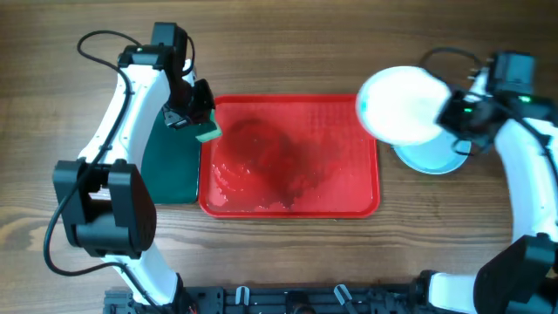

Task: Clean dirty plates on tray and stack at the side
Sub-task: 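Carry the plate right and stack it on the plate pile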

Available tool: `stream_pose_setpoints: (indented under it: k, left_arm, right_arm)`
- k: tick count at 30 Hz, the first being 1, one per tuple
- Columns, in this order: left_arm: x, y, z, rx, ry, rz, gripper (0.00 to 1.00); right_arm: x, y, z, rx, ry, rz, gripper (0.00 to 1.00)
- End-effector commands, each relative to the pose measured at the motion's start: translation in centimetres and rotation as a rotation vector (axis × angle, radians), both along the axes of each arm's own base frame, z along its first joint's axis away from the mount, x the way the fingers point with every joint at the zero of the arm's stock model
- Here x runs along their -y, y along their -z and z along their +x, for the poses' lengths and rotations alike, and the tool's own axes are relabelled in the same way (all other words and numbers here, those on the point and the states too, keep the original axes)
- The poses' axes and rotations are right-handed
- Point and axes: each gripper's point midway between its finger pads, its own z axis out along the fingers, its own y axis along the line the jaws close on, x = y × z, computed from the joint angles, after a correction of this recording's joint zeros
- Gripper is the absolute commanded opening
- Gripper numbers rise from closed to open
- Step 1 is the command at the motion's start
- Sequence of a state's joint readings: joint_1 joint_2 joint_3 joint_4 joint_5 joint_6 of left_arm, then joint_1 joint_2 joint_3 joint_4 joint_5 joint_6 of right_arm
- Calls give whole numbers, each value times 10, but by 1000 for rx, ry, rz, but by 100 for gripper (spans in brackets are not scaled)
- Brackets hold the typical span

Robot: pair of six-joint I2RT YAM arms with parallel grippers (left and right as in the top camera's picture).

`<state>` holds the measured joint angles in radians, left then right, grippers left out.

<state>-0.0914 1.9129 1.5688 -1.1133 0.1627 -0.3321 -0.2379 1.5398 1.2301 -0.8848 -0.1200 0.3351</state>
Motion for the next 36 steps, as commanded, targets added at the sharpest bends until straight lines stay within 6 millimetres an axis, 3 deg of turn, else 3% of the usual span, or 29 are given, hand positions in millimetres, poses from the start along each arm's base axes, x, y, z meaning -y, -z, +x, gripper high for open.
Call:
stream_pose_setpoints:
  k: [1,5,8,9,10,13,15,18,23,25,29,36]
  left_arm:
    - [8,-6,5,37,8,24,4]
    - [16,-6,5,43,30,26,4]
    - [17,-6,6,48,31,25,4]
    - [17,-6,6,50,30,25,4]
    - [17,-6,7,53,30,25,4]
    - [15,-8,15,86,28,37,4]
    - [9,-13,13,81,23,69,4]
    - [-4,-31,0,64,-51,129,4]
    - [-56,-50,-42,-27,-112,402,4]
    - [-65,-40,-44,-38,-134,439,4]
    - [-80,13,-38,-4,-189,429,4]
    - [-85,69,-44,47,-215,417,4]
  right_arm:
    - [34,17,-15,-22,110,10,4]
    - [69,58,-35,-96,220,-11,4]
    - [74,75,-40,-136,238,-3,6]
    - [74,77,-40,-141,237,-1,20]
    - [71,76,-36,-124,231,16,50]
    - [37,48,0,35,104,213,69]
    - [20,24,11,70,-2,212,70]
    - [-24,-10,23,125,-217,147,77]
    - [-106,-16,18,115,-450,144,86]
    - [-136,-15,16,116,-550,105,99]
    - [-174,-17,11,131,-656,95,100]
    - [-184,-18,10,139,-682,93,100]
